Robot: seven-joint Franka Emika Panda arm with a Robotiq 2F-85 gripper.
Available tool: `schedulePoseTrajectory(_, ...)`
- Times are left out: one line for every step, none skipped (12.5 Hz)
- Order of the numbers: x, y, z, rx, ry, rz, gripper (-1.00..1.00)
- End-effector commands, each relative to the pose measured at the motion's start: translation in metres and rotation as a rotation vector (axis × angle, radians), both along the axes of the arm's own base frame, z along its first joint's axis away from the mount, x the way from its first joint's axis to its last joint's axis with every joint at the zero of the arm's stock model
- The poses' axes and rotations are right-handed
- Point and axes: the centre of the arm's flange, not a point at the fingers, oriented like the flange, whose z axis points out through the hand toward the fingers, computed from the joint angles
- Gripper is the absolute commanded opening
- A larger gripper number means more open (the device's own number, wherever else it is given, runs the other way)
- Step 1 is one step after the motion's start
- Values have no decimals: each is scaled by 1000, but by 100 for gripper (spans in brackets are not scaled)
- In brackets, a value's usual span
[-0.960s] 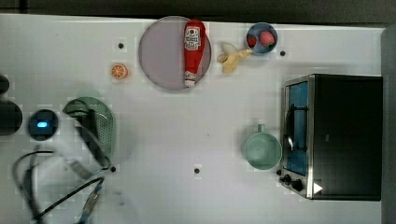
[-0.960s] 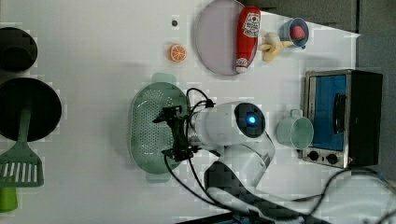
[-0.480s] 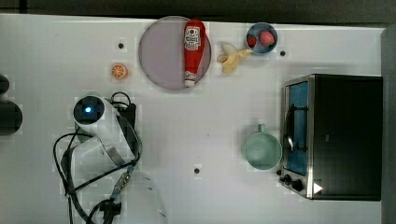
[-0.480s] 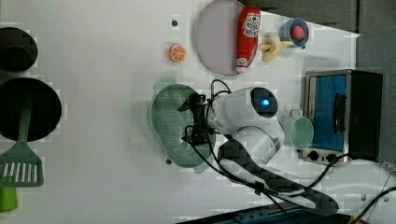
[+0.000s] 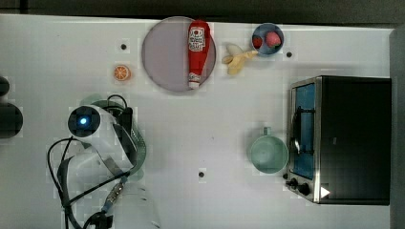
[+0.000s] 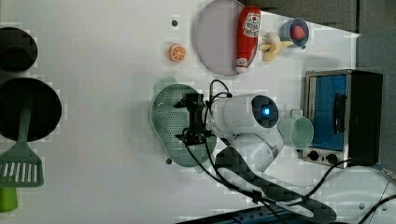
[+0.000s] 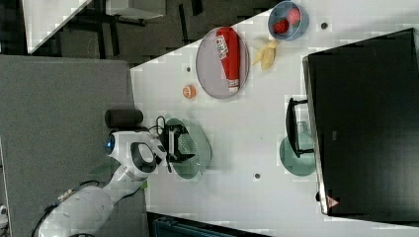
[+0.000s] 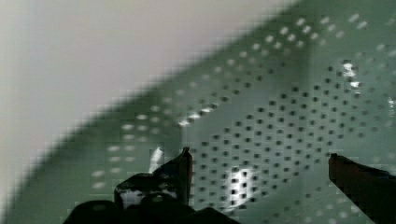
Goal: Drag strainer left to right.
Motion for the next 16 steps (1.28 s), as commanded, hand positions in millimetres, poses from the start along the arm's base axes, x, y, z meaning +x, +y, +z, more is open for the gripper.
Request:
schedulePoseTrajectory(0,-3,3,-8,-15,-31,100)
schedulePoseTrajectory(2,-9,2,-14,-14,-39,100)
schedulePoseTrajectory(3,-15,-1,-22,-10,-46,100)
schedulePoseTrajectory(4,-21,-2,-28,-10,-54,100)
schedulePoseTrajectory(6,-27,-2,-35,-13,-64,100)
schedulePoseTrajectory(8,-35,-1,-43,-15,-73,100)
schedulePoseTrajectory(9,-42,0,-49,-18,-73,100)
schedulePoseTrajectory(8,-51,2,-55,-19,-68,100)
schedulePoseTrajectory(8,-59,3,-62,-20,-65,100)
schedulePoseTrajectory(6,-68,4,-69,-18,-62,100)
schedulePoseTrajectory(4,-77,5,-74,-17,-56,100)
schedulePoseTrajectory(3,-87,6,-81,-14,-50,100)
schedulePoseTrajectory(1,-97,5,-86,-12,-36,100)
schedulePoseTrajectory(1,-108,5,-91,-11,-19,100)
schedulePoseTrajectory(0,-120,6,-97,-9,-9,100)
schedulePoseTrajectory(1,-132,6,-104,-8,-3,100)
